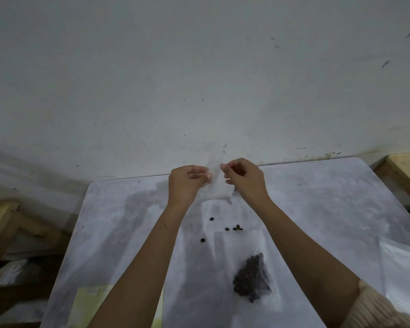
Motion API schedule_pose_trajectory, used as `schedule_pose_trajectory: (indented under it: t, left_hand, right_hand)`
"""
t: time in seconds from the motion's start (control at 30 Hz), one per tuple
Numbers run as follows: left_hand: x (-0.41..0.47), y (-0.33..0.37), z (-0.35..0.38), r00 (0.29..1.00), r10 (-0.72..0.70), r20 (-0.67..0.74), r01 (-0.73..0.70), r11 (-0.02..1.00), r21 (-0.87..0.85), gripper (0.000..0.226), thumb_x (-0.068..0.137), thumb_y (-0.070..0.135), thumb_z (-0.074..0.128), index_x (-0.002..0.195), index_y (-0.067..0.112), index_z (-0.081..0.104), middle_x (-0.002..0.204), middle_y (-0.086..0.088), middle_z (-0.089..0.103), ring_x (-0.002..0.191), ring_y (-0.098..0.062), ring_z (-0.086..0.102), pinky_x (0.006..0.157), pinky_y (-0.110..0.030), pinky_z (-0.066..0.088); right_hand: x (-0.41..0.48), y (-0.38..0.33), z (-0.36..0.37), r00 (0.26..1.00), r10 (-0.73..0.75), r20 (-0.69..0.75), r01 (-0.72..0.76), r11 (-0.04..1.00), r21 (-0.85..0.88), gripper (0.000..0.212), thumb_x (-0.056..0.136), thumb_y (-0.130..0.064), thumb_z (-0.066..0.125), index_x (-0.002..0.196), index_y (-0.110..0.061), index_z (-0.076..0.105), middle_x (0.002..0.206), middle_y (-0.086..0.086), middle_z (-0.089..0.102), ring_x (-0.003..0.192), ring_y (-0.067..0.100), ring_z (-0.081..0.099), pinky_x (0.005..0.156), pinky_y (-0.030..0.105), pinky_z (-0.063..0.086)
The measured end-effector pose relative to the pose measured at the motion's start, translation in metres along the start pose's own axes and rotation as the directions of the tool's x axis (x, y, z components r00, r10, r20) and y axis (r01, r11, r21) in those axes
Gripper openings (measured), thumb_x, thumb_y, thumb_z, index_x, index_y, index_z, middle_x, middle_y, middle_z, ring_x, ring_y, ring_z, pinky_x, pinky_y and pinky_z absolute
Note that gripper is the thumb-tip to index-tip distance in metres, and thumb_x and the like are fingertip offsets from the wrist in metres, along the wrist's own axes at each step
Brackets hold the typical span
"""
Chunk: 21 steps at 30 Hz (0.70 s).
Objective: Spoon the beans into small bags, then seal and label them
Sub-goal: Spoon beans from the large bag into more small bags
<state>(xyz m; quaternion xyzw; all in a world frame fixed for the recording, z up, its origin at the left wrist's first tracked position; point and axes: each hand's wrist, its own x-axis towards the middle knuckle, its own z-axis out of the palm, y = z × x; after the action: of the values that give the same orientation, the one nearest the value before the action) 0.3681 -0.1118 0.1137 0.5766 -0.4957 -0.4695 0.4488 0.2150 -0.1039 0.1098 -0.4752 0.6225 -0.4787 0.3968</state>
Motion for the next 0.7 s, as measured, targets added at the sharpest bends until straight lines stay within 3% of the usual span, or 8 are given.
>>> schedule_pose_trajectory:
  t: [0.13, 0.3, 0.4, 0.53, 0.6, 0.7]
  left_hand:
    - [-0.007, 0.011, 0.009, 1.000, 0.021, 0.011, -0.021, 1.000, 0.012, 0.016, 0.070, 0.002, 0.078, 0.078, 0.014, 0.071, 0.074, -0.008, 0.073, 0.076, -0.019, 0.071, 0.078, -0.031, 0.057]
    - [-0.008, 0.017, 0.015, 0.999, 0.020, 0.036, -0.021, 0.999, 0.039, 0.018, 0.064, 0.008, 0.084, 0.074, 0.015, 0.071, 0.070, -0.007, 0.072, 0.069, -0.012, 0.070, 0.073, -0.027, 0.056]
    - [-0.007, 0.015, 0.014, 0.998, 0.000, 0.060, 0.000, 1.000, -0.006, 0.017, 0.065, 0.009, 0.084, 0.075, 0.012, 0.072, 0.069, -0.009, 0.071, 0.068, -0.015, 0.068, 0.072, -0.027, 0.056]
    - [-0.007, 0.012, 0.013, 0.992, -0.038, 0.118, 0.051, 0.992, -0.115, 0.013, 0.071, 0.009, 0.080, 0.081, 0.009, 0.071, 0.069, -0.007, 0.069, 0.069, -0.016, 0.066, 0.074, -0.027, 0.057]
    - [-0.007, 0.010, 0.014, 0.989, -0.043, 0.143, 0.057, 0.994, -0.096, 0.011, 0.076, 0.009, 0.076, 0.085, 0.008, 0.071, 0.071, -0.006, 0.068, 0.070, -0.015, 0.066, 0.074, -0.026, 0.056]
    - [-0.005, 0.007, 0.018, 0.987, 0.035, 0.158, -0.052, 0.994, 0.099, 0.004, 0.082, 0.007, 0.069, 0.085, 0.009, 0.071, 0.076, -0.004, 0.068, 0.071, -0.010, 0.063, 0.073, -0.018, 0.051]
  right_hand:
    - [0.003, -0.010, 0.004, 0.999, 0.031, 0.017, -0.031, 0.999, 0.028, 0.035, 0.074, -0.036, 0.077, 0.087, -0.006, 0.064, 0.080, 0.008, 0.068, 0.069, 0.017, 0.069, 0.073, 0.039, 0.059]
    - [0.003, -0.013, -0.003, 0.999, 0.003, 0.050, -0.003, 1.000, -0.001, 0.020, 0.083, -0.024, 0.069, 0.077, -0.006, 0.070, 0.071, 0.013, 0.069, 0.069, 0.025, 0.069, 0.076, 0.046, 0.058]
    - [0.002, -0.015, -0.006, 0.997, 0.023, 0.076, -0.025, 0.999, 0.031, 0.021, 0.086, -0.016, 0.063, 0.076, 0.001, 0.070, 0.077, 0.024, 0.068, 0.080, 0.040, 0.066, 0.079, 0.049, 0.057]
    - [0.003, -0.015, -0.008, 0.997, 0.043, 0.065, -0.046, 0.998, 0.047, 0.018, 0.081, 0.001, 0.054, 0.070, 0.006, 0.067, 0.078, 0.027, 0.067, 0.081, 0.044, 0.065, 0.079, 0.050, 0.057]
    - [0.002, -0.013, -0.008, 0.997, -0.003, 0.075, 0.005, 0.999, -0.032, 0.019, 0.080, 0.000, 0.052, 0.070, 0.010, 0.064, 0.075, 0.031, 0.064, 0.072, 0.042, 0.065, 0.075, 0.051, 0.056]
    - [0.000, -0.011, -0.008, 0.995, -0.041, 0.092, 0.055, 0.988, -0.145, 0.019, 0.079, 0.000, 0.053, 0.069, 0.008, 0.067, 0.070, 0.025, 0.066, 0.064, 0.026, 0.064, 0.068, 0.041, 0.055]
